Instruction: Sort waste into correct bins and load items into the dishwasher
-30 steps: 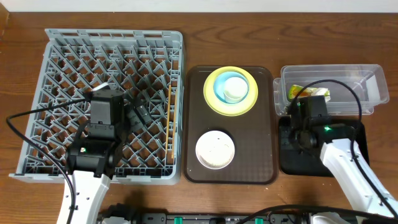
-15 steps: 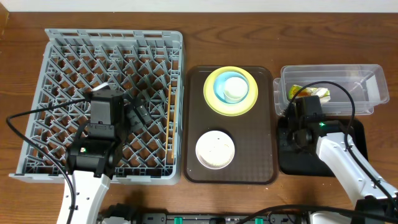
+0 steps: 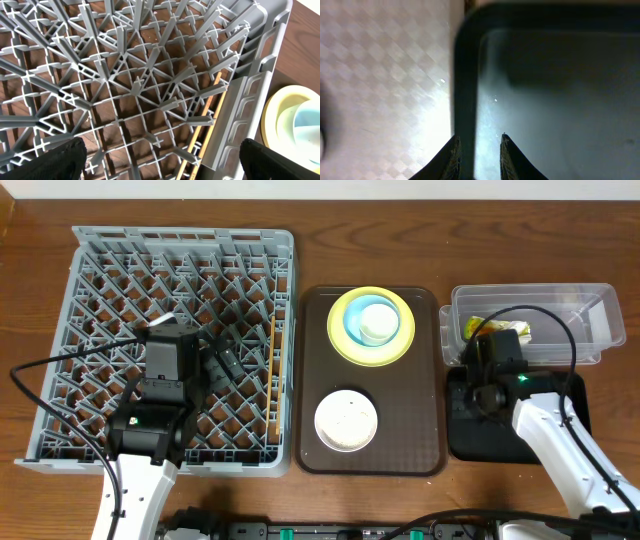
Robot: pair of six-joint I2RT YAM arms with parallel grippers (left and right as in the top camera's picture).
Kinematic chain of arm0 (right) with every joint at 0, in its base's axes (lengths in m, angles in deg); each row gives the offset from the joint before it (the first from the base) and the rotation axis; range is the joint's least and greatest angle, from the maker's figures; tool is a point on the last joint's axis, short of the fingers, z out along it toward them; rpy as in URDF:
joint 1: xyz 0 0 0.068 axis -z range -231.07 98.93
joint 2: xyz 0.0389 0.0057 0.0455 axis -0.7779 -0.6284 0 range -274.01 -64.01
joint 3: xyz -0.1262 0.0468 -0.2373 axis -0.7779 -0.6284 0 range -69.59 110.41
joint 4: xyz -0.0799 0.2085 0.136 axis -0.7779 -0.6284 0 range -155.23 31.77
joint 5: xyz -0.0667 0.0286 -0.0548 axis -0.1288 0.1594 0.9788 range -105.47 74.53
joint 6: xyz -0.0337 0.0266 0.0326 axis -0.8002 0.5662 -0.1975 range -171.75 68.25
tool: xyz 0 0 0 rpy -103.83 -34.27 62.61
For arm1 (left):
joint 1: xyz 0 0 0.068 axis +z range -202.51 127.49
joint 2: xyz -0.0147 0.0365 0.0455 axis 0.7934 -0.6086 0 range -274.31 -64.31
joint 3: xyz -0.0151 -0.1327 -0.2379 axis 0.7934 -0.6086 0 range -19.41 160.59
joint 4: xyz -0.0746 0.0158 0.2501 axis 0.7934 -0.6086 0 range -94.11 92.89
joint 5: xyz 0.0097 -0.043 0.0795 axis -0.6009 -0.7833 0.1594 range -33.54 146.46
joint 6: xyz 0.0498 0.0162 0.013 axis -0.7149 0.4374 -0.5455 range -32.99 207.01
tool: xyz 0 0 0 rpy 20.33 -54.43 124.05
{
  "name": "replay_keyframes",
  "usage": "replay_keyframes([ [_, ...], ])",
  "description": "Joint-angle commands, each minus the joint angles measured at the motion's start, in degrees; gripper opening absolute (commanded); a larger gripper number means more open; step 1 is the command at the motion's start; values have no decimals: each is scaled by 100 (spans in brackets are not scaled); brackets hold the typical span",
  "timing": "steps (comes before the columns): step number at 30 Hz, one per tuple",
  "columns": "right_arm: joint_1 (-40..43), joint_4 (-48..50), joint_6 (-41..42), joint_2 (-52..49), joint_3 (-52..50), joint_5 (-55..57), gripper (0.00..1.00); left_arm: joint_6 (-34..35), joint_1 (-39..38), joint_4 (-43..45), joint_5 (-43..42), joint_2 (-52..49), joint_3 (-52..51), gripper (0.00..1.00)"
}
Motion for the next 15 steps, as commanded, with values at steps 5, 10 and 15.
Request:
replay_keyframes([
  [5, -74, 2, -35, 96, 122, -114, 24, 48, 17, -2, 28, -7, -17, 99],
  [10, -74, -35, -17, 188, 240, -442, 25, 48, 17, -2, 28, -7, -17, 99],
  [15, -74, -417, -15, 289, 874, -1414, 22, 48, 17, -2, 28, -7, -17, 99],
])
